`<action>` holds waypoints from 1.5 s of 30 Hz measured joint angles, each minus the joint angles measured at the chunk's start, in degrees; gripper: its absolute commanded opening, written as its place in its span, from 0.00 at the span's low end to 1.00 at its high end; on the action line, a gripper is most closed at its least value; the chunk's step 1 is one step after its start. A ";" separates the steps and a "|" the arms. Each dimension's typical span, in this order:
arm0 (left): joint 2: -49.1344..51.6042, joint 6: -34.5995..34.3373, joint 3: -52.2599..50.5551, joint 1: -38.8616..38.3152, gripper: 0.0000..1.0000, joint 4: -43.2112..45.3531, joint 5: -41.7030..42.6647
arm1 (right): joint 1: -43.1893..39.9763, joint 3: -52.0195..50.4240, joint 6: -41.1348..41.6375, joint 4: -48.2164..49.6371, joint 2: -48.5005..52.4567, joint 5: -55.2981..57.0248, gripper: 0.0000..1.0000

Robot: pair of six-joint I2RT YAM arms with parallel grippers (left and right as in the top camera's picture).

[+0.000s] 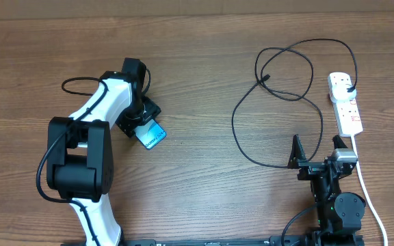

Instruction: Plug charger to phone and switch on socket

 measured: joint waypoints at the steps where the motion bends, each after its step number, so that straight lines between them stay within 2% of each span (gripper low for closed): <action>1: 0.24 0.00 0.57 0.00 0.66 -0.76 0.17 | -0.02 0.00 -0.02 0.00 0.00 0.02 1.00; 10: 1.46 0.52 10.99 0.00 0.66 -9.38 1.77 | 0.00 0.00 0.00 0.00 0.00 0.02 1.00; 17: 1.46 4.31 18.25 0.00 0.66 -17.31 5.42 | -0.02 0.00 -0.02 -0.02 0.00 0.00 1.00; 27: 1.51 14.45 28.83 0.11 0.66 -31.78 19.26 | 0.00 0.00 -0.04 -0.02 0.00 0.02 1.00; 36: 1.51 21.92 33.29 0.48 0.65 -42.47 30.08 | 0.00 0.00 -0.02 -0.02 0.00 0.02 1.00; 45: 1.51 26.43 33.70 0.48 0.65 -44.35 38.51 | 0.00 0.00 0.02 -0.02 0.00 0.00 1.00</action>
